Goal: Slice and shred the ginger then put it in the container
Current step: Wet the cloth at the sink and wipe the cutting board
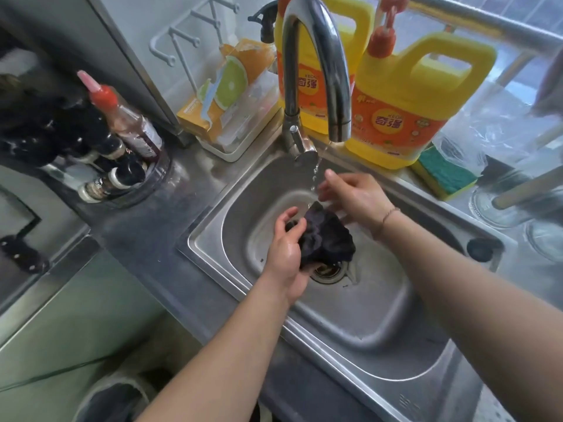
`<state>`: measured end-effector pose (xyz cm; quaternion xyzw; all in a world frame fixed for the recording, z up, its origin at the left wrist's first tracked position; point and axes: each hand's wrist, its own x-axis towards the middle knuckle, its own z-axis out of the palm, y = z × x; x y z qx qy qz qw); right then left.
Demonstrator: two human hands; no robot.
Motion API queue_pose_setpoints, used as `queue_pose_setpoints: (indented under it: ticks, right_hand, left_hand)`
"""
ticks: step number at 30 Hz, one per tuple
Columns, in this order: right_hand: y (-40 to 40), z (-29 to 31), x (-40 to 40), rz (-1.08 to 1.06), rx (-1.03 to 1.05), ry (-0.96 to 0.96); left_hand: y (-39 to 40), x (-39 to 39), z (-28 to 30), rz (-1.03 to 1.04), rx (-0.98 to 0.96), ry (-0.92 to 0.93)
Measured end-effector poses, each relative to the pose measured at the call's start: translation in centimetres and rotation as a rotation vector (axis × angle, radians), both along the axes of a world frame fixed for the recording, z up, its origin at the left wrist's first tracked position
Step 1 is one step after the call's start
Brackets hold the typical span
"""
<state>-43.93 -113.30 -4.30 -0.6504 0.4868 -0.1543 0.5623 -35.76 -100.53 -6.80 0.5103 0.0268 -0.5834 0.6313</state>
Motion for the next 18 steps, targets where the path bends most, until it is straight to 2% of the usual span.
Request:
queue_pose_setpoints:
  ticks: [2,3,5,7,9,12,15,18]
  right_hand:
    - [3.5,-1.5,-1.8,-0.029,0.022,-0.056]
    - [5.0,-2.1,-2.2,-0.064,-0.049,-0.075]
    - [6.9,-2.7,-2.1,-0.113,-0.321,-0.051]
    - [7.4,-3.2,-1.6,-0.071,-0.572,-0.061]
    - [7.3,-3.4,-1.4,0.023,-0.680,-0.107]
    - [6.8,-3.6,-1.1,0.058,-0.716,-0.126]
    - [7.0,-3.4,-0.3,-0.039,-0.715,-0.128]
    - [6.8,-3.6,0.1,-0.132,-0.627,-0.092]
  left_hand:
    - [-0.7,-0.5,0.0,0.066,-0.012,0.007]
    - [-1.1,-0.9,-0.1,0.090,0.002,0.002]
    - [-1.8,-1.7,-0.1,0.098,0.055,0.006]
    - [-2.0,-2.3,0.6,0.019,0.118,0.066]
    - [-1.8,-2.7,0.9,-0.066,0.147,0.180]
    - [-1.7,-2.4,1.1,-0.118,0.154,0.208]
    - [-1.7,-2.0,1.2,-0.193,0.203,0.178]
    - [-1.9,-2.1,1.1,-0.213,0.228,0.138]
